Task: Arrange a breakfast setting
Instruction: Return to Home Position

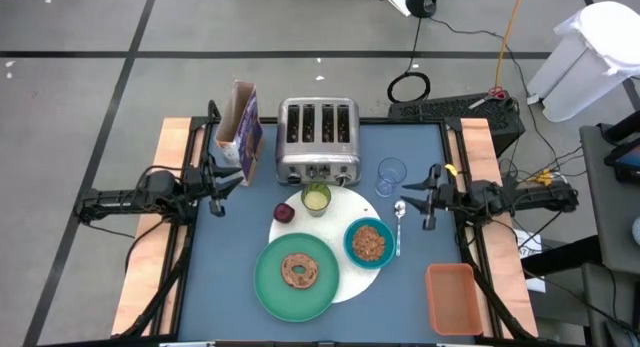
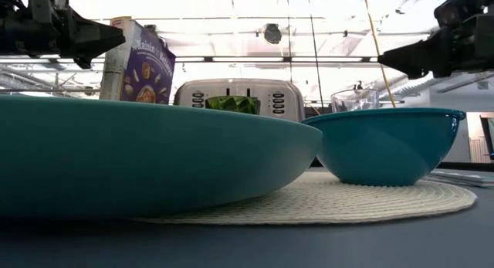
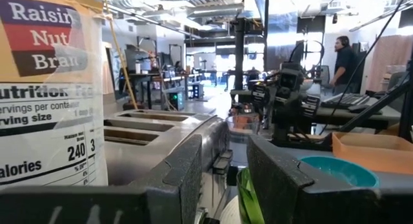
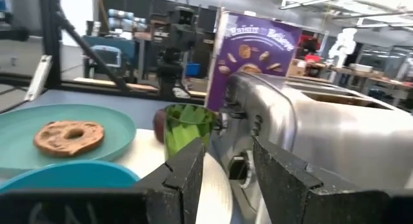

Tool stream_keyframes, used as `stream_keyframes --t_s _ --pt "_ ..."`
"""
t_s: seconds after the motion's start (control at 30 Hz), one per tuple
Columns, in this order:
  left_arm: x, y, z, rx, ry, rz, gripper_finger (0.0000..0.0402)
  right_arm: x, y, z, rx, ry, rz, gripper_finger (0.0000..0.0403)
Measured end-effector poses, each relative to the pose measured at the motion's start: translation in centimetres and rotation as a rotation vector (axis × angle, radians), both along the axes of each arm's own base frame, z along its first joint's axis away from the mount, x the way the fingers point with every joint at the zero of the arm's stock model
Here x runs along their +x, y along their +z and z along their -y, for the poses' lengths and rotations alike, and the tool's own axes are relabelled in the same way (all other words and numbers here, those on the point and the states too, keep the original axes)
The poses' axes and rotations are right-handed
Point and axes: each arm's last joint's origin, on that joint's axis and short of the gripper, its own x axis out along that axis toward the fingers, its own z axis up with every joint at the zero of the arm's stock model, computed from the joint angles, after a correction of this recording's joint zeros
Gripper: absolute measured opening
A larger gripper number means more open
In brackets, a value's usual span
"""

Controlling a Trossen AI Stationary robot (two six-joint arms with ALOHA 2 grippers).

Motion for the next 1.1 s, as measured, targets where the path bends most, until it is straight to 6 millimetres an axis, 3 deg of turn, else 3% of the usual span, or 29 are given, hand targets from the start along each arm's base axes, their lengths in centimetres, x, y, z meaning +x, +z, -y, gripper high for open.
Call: stream_keyframes --t_s 0.33,1.1 --pt "0.0 0.0 0.0 0.011 0.01 -0.004 0.0129 0.0 -0.6 -0.2 -0.003 0.11 -0.072 0.013" --pt "0.1 -1.1 -0.3 -0.017 0.036 -0.113 0.0129 0.0 -0.6 -0.2 0.0 0.109 -0.066 0.013"
